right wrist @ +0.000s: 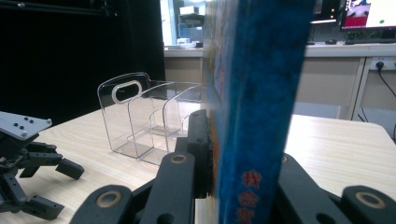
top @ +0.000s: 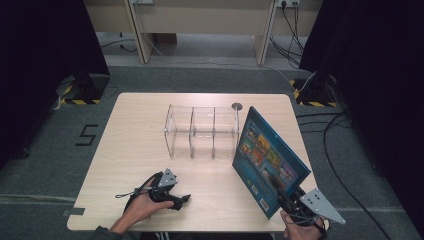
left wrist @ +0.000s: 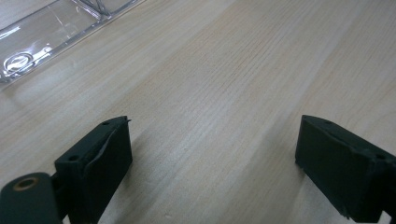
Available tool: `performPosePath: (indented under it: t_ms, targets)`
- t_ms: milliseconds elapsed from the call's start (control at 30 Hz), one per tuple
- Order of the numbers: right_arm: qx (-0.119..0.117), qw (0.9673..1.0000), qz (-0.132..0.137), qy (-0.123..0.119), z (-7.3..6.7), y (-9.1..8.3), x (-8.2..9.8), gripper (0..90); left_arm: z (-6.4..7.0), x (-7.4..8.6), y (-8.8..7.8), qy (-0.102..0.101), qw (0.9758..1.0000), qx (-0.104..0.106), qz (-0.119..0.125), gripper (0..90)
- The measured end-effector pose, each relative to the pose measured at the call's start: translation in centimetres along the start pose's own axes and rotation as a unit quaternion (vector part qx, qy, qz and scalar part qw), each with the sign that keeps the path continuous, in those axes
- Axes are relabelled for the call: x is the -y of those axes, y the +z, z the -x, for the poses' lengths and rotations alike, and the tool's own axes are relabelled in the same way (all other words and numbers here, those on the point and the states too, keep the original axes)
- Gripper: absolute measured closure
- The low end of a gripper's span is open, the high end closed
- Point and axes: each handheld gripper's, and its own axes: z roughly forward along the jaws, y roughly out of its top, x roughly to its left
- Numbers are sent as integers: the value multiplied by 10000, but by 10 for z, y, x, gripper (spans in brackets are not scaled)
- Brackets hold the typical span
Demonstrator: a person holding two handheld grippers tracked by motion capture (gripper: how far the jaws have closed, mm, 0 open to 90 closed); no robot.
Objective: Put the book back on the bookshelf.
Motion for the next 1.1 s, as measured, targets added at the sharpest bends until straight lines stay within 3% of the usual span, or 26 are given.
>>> performPosePath:
  t_ms: [400, 633, 833, 1067, 1100]
  targets:
    - [-148, 9996, 99, -208, -5, 9, -9, 790, 0, 0, 0, 9, 10000, 9, 4, 96]
    - [-175, 9997, 163, -9, -1, 18, -12, 739, 0, 0, 0, 10, 10000, 2, 2, 96]
    - [-176, 9997, 128, 105, 3, 23, -12, 780, 0, 0, 0, 13, 10000, 6, 9, 95]
    - [-137, 9999, 95, -32, 4, 26, -14, 813, 0, 0, 0, 17, 10000, 13, 4, 94]
    - [-145, 9998, 117, 76, 3, 26, -13, 820, 0, 0, 0, 16, 10000, 11, 10, 94]
